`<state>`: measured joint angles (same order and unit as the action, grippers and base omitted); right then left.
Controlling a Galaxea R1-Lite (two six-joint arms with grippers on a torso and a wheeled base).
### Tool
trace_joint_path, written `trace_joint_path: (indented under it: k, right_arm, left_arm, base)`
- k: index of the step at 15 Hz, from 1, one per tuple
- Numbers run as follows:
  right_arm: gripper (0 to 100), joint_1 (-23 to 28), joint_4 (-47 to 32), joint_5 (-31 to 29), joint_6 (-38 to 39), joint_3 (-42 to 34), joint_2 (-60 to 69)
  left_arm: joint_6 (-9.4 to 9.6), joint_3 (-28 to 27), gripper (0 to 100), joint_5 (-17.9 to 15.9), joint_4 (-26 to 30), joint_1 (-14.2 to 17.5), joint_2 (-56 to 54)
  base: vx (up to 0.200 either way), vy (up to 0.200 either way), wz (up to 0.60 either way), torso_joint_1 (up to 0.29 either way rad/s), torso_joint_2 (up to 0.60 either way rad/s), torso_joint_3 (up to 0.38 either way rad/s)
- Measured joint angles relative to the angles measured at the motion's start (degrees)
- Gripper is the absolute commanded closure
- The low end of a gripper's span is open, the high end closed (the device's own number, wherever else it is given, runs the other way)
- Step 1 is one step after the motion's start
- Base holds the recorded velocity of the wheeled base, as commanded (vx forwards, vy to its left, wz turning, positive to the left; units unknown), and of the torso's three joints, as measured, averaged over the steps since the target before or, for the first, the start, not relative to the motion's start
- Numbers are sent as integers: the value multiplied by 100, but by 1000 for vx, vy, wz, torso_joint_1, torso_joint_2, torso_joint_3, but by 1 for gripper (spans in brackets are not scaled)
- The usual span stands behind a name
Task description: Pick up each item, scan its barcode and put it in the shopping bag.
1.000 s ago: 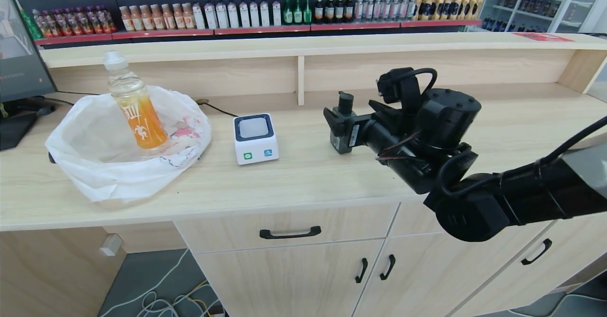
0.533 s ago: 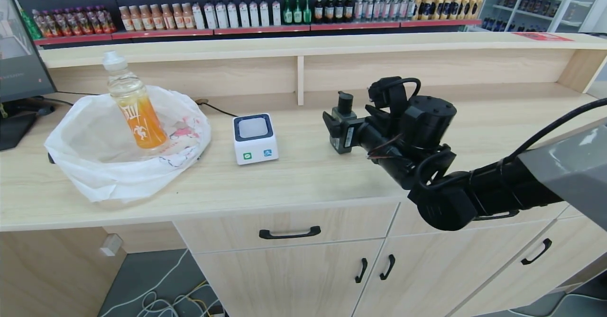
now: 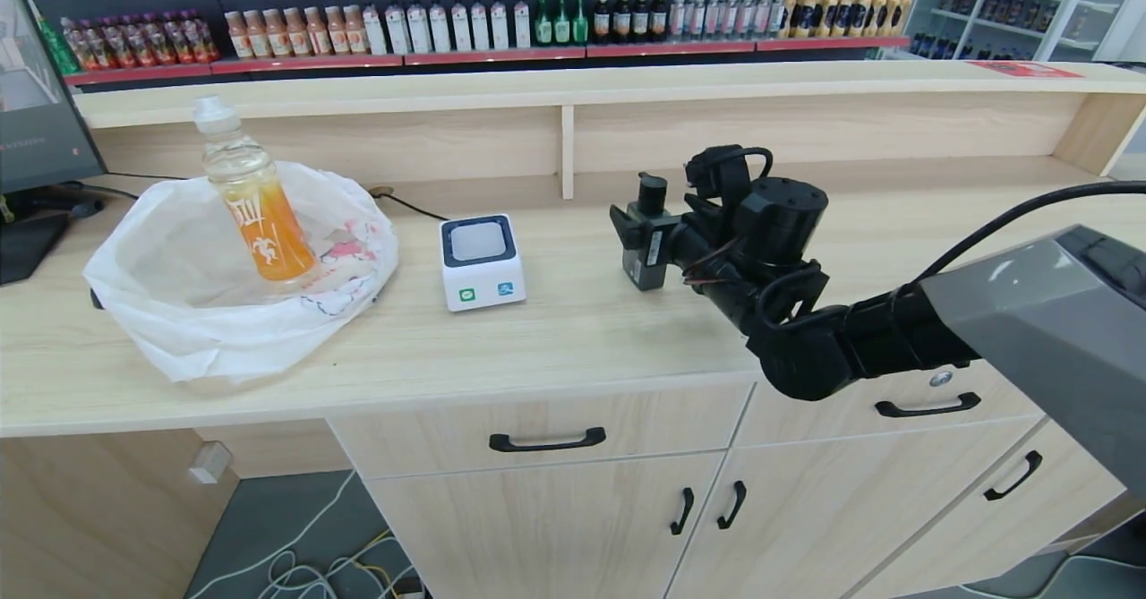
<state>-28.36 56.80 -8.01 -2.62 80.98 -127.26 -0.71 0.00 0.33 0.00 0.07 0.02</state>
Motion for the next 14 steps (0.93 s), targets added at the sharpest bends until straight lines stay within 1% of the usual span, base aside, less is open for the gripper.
trace_joint_path:
  k: [7,14]
  right_arm:
    - [0,71,-180,0,13,283,-278]
    - [0,91,-425,-6,140,870,-645]
  left_arm:
    - [-5,0,0,0,0,0,0]
    - [0,0,0,0,0,0,0]
  base:
    - [0,0,0,0,0,0]
    - [0,0,0,0,0,0]
